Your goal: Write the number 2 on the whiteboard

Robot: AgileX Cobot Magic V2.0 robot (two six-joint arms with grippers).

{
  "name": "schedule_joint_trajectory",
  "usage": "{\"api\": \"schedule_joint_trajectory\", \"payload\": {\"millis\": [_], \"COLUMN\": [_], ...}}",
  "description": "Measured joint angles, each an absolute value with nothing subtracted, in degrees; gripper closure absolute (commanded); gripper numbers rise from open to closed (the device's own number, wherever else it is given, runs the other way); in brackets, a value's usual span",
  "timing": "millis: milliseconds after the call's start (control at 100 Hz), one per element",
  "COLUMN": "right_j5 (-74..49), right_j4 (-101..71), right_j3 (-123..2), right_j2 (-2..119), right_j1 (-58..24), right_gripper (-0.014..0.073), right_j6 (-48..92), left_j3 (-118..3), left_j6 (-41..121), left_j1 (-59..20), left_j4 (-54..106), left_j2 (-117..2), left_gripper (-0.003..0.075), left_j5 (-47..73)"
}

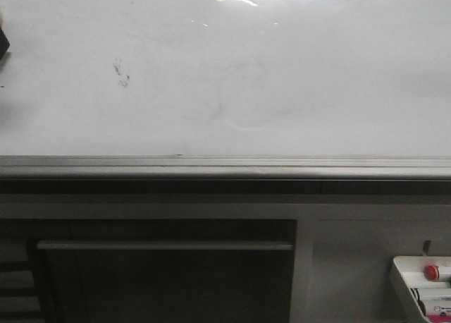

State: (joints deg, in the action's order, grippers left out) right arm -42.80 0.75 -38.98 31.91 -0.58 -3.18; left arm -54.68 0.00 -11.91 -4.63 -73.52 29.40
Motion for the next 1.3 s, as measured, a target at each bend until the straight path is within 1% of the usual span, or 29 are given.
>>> {"api": "schedule_joint_trajectory", "payload": {"millis": [110,260,390,590,700,760,880,1010,1120,1300], "right_j5": [-42.8,-42.8,-42.9,-42.9,-43.1,-43.6,-46.1,-49.8,-53.9,-61.3], "right_j4": [0.7,0.7,0.7,0.7,-0.9,-3.3,-11.5,-20.4,-28.4,-36.1], "right_j3": [-39.0,-39.0,-39.0,-39.0,-39.0,-39.0,-39.9,-42.9,-45.9,-52.1], "right_j2": [31.9,31.9,31.9,32.0,32.0,32.3,35.4,40.9,46.4,56.0], "right_j1": [-0.6,-0.6,-0.6,-0.6,-0.6,-0.6,-0.6,-0.6,-0.8,-5.8], "right_gripper": [0.0222,0.0222,0.0222,0.0222,0.0223,0.0243,0.0274,0.0273,0.0273,0.0274], "right_j6": [-3.2,-3.1,-3.1,-3.1,-3.0,-1.4,6.0,15.7,24.8,37.4], "left_j3": [-54.8,-54.8,-54.8,-54.8,-55.4,-56.3,-58.9,-62.8,-65.7,-68.3], "left_j6": [0.0,0.0,0.0,0.0,0.0,1.7,6.6,12.7,19.6,28.1], "left_j1": [-11.9,-11.9,-11.9,-11.9,-11.9,-12.4,-14.8,-19.0,-23.5,-31.5], "left_j4": [-4.9,-4.9,-4.9,-4.9,-4.9,-4.9,-4.6,-1.2,3.8,9.3], "left_j2": [-73.8,-73.9,-73.9,-73.8,-72.6,-71.6,-70.3,-70.2,-70.2,-70.7], "left_gripper": [0.036,0.0519,0.0629,0.074,0.0739,0.0739,0.0739,0.0739,0.0739,0.0739], "left_j5": [29.3,29.3,29.4,30.2,33.3,36.7,45.0,53.8,58.6,64.2]}}
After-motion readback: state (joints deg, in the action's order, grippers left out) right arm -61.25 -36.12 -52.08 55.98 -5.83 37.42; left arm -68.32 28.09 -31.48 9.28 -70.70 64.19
